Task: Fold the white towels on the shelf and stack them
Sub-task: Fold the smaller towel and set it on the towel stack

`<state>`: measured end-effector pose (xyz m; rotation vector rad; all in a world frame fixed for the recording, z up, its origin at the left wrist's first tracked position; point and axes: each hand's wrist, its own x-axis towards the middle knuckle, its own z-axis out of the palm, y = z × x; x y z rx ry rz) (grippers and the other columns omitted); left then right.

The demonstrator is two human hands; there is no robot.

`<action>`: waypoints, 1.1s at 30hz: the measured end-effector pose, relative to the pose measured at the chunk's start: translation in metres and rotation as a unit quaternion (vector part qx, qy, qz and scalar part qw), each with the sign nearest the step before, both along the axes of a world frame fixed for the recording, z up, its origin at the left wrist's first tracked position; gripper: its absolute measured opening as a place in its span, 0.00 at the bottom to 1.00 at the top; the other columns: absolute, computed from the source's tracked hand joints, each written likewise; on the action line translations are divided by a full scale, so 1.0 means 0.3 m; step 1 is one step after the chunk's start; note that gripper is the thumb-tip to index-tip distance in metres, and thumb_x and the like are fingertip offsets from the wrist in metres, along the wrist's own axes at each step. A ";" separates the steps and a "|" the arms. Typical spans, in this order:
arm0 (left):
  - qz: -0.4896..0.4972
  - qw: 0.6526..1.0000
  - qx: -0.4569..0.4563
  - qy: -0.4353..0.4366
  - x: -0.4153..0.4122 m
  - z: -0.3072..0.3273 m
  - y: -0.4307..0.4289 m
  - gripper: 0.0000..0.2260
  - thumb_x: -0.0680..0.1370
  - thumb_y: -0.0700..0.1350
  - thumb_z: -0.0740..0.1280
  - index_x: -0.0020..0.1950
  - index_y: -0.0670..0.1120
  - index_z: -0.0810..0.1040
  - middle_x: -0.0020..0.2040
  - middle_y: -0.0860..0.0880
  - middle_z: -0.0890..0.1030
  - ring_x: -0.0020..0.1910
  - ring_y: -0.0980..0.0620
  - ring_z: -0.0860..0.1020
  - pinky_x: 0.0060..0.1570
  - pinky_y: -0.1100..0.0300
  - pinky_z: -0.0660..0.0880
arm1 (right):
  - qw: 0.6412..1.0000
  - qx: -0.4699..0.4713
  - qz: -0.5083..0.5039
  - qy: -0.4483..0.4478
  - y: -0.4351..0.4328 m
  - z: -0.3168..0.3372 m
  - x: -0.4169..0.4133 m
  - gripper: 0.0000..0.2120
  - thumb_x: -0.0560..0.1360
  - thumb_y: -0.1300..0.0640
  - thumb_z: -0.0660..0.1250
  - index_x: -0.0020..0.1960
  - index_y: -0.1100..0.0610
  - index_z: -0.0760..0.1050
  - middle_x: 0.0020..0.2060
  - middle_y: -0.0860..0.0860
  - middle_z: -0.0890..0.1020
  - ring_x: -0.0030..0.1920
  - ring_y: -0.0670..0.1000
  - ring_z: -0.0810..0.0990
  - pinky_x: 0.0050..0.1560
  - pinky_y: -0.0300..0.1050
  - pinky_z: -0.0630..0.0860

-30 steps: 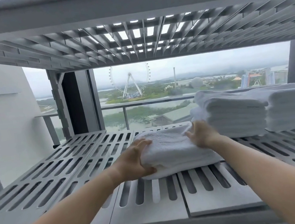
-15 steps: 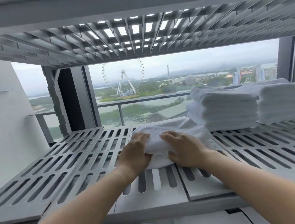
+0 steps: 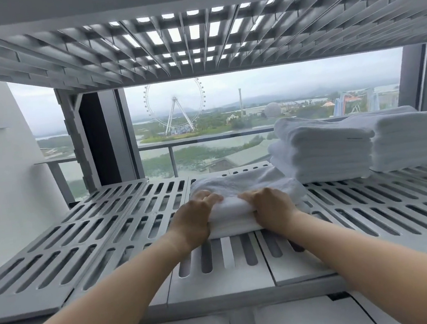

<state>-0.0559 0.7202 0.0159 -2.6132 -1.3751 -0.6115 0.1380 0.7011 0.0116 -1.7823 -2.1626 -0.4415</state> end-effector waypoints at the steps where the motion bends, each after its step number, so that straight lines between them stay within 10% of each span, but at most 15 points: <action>1: -0.003 1.000 -0.004 0.011 -0.006 -0.001 0.006 0.28 0.71 0.33 0.62 0.69 0.51 0.66 0.69 0.49 0.67 0.62 0.45 0.73 0.60 0.53 0.72 | 1.000 0.002 0.004 0.003 -0.002 -0.003 0.000 0.20 0.73 0.66 0.56 0.61 0.51 0.71 0.53 0.54 0.81 0.54 0.56 0.79 0.54 0.50 0.77; 15: 0.058 0.983 0.107 0.134 0.048 0.011 0.050 0.27 0.78 0.38 0.59 0.75 0.50 0.55 0.72 0.46 0.63 0.66 0.44 0.70 0.59 0.50 0.75 | 0.990 0.093 0.092 -0.046 0.018 0.032 -0.015 0.21 0.72 0.61 0.61 0.64 0.54 0.71 0.58 0.48 0.78 0.59 0.54 0.71 0.51 0.48 0.72; 21: -0.041 0.987 -0.113 0.107 -0.012 0.056 0.050 0.31 0.75 0.40 0.57 0.77 0.54 0.51 0.78 0.48 0.47 0.76 0.49 0.45 0.71 0.58 0.42 | 0.975 -0.154 0.124 0.103 0.065 0.091 0.104 0.26 0.74 0.45 0.62 0.71 0.46 0.65 0.72 0.47 0.66 0.71 0.50 0.62 0.69 0.47 0.59; 27: -0.064 0.971 -0.230 -0.033 0.085 0.139 0.111 0.19 0.83 0.47 0.50 0.74 0.49 0.62 0.77 0.50 0.57 0.75 0.55 0.53 0.65 0.67 0.45 | 0.976 -0.102 0.082 0.176 0.166 0.147 0.110 0.23 0.80 0.45 0.50 0.62 0.58 0.73 0.63 0.55 0.76 0.62 0.56 0.73 0.62 0.50 0.69; 33: -0.019 0.979 -0.194 0.065 0.153 0.116 0.238 0.21 0.83 0.52 0.45 0.76 0.53 0.57 0.77 0.50 0.56 0.76 0.53 0.52 0.74 0.55 0.44 | 0.969 -0.206 0.023 0.133 0.282 0.086 0.128 0.23 0.78 0.38 0.49 0.71 0.41 0.63 0.73 0.48 0.63 0.73 0.52 0.60 0.72 0.54 0.56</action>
